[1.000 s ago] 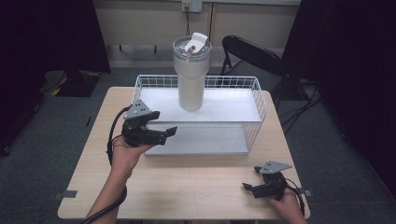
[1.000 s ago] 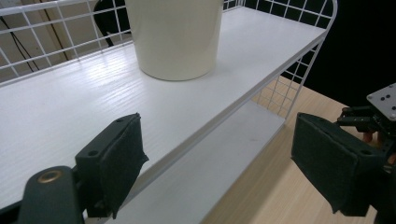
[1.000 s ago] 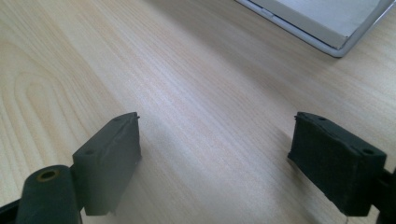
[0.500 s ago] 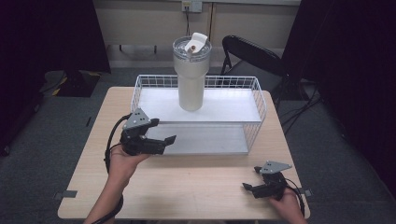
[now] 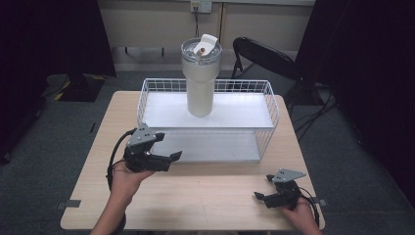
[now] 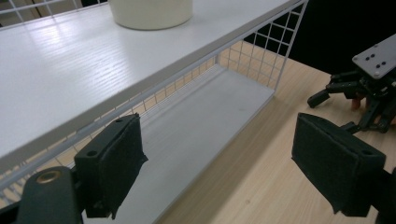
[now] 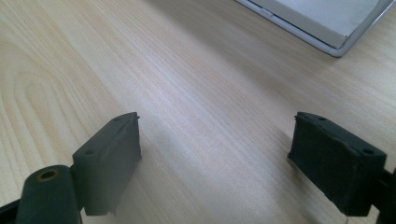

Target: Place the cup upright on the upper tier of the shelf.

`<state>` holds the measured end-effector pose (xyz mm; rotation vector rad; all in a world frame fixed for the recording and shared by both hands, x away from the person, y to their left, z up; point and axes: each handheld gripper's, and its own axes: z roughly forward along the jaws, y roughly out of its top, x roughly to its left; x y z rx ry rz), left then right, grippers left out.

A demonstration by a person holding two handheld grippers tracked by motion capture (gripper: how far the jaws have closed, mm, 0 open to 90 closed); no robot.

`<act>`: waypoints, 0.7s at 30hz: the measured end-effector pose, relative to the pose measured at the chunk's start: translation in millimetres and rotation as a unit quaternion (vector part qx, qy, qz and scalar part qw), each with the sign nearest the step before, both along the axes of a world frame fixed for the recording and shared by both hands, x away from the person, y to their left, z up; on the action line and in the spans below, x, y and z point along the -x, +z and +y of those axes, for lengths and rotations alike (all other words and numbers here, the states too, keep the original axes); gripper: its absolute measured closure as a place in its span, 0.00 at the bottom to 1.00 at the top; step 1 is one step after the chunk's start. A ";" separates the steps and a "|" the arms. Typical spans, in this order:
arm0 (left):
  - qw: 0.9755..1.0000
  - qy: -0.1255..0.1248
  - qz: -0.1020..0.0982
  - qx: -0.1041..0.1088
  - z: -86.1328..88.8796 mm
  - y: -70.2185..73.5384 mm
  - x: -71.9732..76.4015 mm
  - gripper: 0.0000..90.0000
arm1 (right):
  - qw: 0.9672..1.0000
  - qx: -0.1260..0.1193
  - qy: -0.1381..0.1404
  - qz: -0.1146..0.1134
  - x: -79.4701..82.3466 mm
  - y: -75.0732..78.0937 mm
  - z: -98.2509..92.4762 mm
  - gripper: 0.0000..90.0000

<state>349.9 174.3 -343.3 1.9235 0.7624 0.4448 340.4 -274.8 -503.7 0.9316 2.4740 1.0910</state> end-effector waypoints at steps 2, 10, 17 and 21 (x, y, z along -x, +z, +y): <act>1.000 0.003 0.001 0.008 2.6 -3.7 1.8 0.18 | 1.000 0.000 -0.001 0.000 0.1 0.0 0.1 0.17; 1.000 0.009 0.007 0.011 9.7 -17.1 6.4 0.18 | 1.000 0.000 -0.001 0.000 0.1 -0.1 0.1 0.17; 1.000 0.011 0.012 0.012 14.7 -31.2 10.1 0.18 | 1.000 0.000 -0.002 0.000 0.4 0.0 0.1 0.17; 1.000 0.012 0.014 0.014 18.5 -39.3 10.5 0.18 | 1.000 0.000 -0.002 0.001 0.3 0.0 0.0 0.17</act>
